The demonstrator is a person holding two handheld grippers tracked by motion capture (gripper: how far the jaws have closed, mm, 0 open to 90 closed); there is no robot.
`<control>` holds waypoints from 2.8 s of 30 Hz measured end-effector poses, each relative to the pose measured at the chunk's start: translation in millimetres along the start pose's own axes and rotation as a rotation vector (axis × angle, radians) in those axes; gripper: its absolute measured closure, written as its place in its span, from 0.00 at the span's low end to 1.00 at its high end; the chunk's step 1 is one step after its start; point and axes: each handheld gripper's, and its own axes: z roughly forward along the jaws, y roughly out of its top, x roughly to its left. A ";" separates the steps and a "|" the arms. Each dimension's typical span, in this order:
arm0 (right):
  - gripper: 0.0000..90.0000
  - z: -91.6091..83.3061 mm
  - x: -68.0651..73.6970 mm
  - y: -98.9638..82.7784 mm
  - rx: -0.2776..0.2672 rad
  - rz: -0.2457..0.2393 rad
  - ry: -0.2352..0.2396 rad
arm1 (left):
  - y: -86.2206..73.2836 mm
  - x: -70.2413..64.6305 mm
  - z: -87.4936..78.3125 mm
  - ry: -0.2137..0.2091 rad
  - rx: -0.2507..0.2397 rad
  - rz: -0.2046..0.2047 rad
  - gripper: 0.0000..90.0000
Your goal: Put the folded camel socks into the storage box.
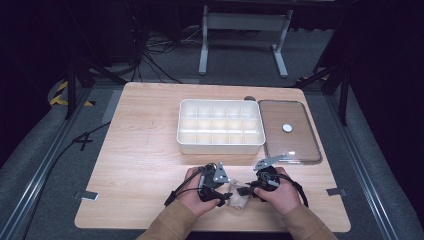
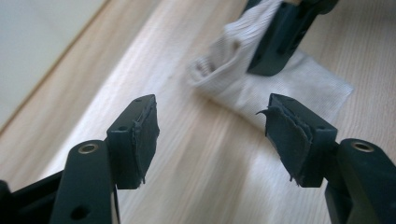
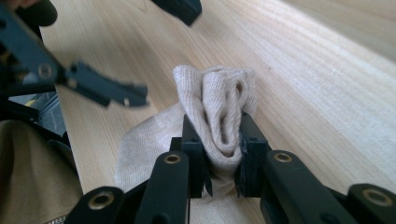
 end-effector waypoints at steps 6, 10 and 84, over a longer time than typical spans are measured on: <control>0.86 -8.8 2.3 0.7 -0.033 -0.016 -0.020 | -4.8 10.5 -12.6 0.020 -0.026 -0.037 0.39; 0.86 -18.4 4.0 3.6 -0.072 -0.038 -0.048 | -8.1 17.1 -18.8 0.032 -0.043 -0.064 0.39; 0.86 -100.9 -59.0 128.4 -0.054 -0.250 -0.401 | -61.8 81.6 -90.6 0.105 -0.109 -0.261 0.40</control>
